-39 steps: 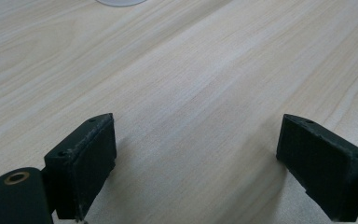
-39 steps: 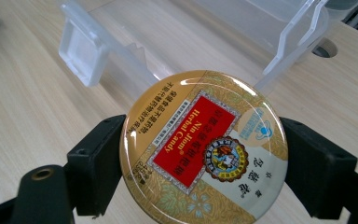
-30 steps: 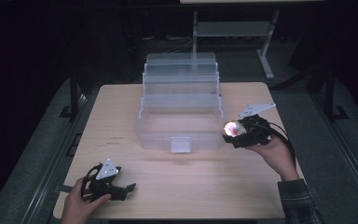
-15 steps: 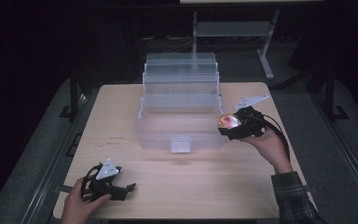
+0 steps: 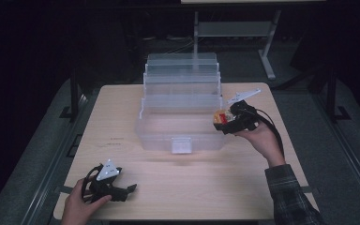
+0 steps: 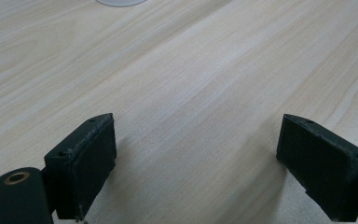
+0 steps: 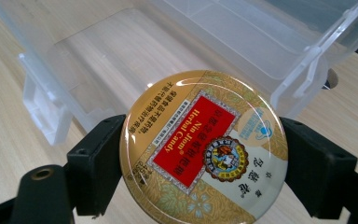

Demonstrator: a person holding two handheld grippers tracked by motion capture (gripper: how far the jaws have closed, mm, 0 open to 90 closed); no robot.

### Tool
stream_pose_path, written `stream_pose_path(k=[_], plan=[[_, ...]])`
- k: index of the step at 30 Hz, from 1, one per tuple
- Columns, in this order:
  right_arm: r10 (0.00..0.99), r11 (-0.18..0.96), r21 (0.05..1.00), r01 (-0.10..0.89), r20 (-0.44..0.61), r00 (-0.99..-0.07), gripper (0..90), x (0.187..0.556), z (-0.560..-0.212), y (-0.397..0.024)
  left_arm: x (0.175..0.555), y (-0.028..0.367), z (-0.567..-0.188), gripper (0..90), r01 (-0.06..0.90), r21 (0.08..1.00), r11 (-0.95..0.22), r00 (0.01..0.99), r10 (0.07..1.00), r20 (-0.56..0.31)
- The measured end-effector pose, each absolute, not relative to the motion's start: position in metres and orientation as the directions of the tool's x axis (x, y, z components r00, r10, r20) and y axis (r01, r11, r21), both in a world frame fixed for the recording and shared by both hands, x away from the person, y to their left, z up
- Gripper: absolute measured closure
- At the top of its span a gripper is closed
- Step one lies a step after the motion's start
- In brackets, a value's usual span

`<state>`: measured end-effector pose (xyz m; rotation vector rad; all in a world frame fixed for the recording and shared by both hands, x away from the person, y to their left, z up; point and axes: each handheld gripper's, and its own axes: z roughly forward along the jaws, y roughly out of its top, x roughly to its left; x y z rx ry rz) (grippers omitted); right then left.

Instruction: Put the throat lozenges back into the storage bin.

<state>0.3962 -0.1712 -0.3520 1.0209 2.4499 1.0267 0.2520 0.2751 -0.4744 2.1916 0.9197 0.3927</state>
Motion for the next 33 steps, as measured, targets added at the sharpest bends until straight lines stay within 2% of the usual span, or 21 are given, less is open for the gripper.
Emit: stream_pose_path(k=[33], plan=[[0.688,0.532,0.663,0.527,0.024,-0.725,18.8,0.411,-0.372,-0.149,0.252,0.275,-0.474,11.1,0.496,0.717,-0.49,0.7,0.714,0.004]])
